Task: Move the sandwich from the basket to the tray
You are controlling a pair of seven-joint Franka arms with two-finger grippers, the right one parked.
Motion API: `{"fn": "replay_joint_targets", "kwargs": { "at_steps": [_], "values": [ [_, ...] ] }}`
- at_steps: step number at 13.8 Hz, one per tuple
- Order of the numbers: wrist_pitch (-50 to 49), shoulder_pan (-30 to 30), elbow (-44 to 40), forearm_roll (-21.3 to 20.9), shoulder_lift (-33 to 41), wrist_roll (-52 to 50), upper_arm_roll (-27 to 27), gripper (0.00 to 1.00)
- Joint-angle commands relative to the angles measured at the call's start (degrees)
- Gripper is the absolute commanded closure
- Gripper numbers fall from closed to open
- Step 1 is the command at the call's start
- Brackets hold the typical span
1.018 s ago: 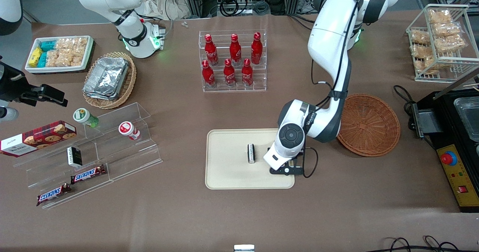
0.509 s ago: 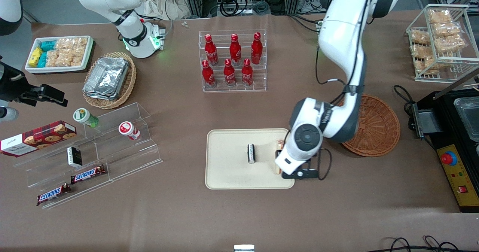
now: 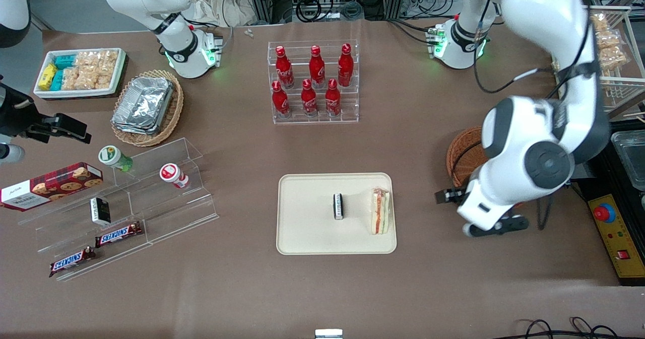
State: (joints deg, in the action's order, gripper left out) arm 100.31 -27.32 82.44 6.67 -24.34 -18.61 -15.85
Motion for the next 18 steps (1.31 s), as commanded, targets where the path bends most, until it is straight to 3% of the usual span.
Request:
{"fn": "replay_joint_targets", "kwargs": {
  "at_steps": [1,3,5,11,18],
  "values": [
    [1.21,-0.46,11.24,-5.51,10.78,0.24,0.82,0.00],
    [0.94,-0.28,14.40,-6.13,15.09,1.55,0.64,0.00],
    [1.12,0.60,16.61,-10.08,18.00,5.06,0.64,0.00],
    [0.59,6.48,13.20,-10.36,18.55,17.46,0.64,0.00],
    [-1.43,9.13,6.26,-8.25,14.94,9.41,0.73,0.00]
  ]
}}
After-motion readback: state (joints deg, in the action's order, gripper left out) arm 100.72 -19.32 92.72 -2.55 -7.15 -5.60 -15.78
